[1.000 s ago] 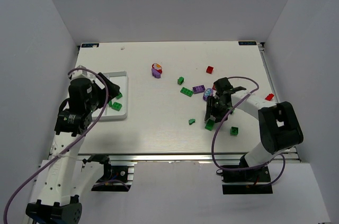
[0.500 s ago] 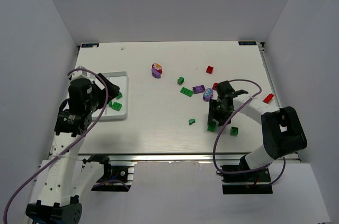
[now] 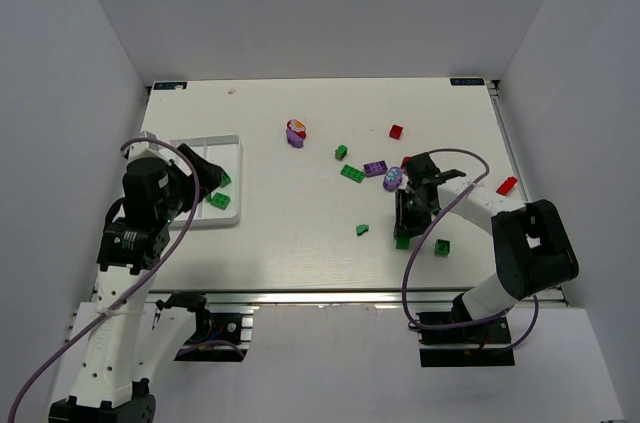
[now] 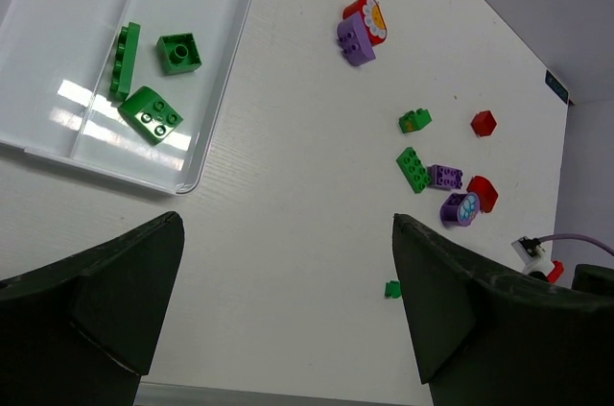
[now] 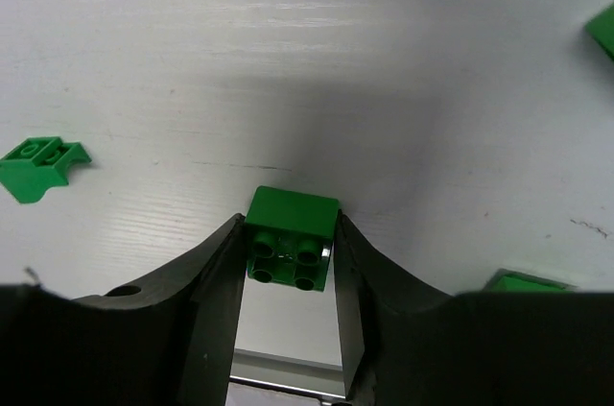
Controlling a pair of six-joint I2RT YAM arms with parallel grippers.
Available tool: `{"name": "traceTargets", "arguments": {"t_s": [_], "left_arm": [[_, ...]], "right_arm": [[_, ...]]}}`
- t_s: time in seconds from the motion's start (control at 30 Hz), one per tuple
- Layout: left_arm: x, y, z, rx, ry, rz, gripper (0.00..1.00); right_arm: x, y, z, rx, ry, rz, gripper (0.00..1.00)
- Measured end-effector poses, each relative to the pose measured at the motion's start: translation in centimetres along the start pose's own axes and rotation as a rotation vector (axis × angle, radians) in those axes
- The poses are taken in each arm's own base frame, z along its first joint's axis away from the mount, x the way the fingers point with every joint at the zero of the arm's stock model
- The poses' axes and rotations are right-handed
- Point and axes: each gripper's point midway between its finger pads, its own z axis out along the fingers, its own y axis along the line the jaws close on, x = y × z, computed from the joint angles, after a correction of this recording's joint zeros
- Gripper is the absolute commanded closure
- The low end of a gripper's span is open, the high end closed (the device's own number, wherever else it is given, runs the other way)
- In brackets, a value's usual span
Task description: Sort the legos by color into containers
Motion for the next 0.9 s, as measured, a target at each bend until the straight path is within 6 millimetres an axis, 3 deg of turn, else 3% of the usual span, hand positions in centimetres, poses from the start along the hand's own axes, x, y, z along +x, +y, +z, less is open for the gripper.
{"name": "traceTargets", "arguments": {"t_s": [0.07,0.13,0.2,0.3,0.47,0.63,0.73,0.9], "left_arm": [[0.0,0.0,0.1,-0.001,0.001,0.0,0.02],[-0.1,-0.1,0.2,-0.001,0.002,0.001,0.02],[-0.4,-0.4,0.2,0.004,-0.005,0.0,0.02],[-1.3,-1.1,0.0,0.026,-0.03,-0.001,0.02],[-3.0,-2.4,-1.0,0.074,-0.088,0.001,0.02],[-4.4,-3.3,-2.3,0.119,-0.147,0.005,0.02],[-5.4,-3.9,-3.6,0.147,-0.191,0.005,0.02],[-7.3,-5.0,-6.1,0.195,-0.272,0.003,0.02]], "right_arm": [[-0.1,0.4,-0.1,-0.016,-0.001,-0.034,1.0],[-0.4,1.3,-0.4,-0.046,-0.006,-0.09,1.0],[-1.3,2.9,-1.1,-0.092,-0.032,-0.161,1.0],[-3.9,6.9,-3.1,-0.193,-0.116,-0.315,1.0],[-7.1,16.6,-7.8,-0.434,-0.286,-0.642,1.0],[-8.0,26.6,-11.4,-0.7,-0.383,-0.918,1.0],[-8.2,31.6,-11.6,-0.813,-0.406,-1.006,1.0],[-8.4,39.8,-9.4,-0.939,-0.42,-1.079,1.0]]}}
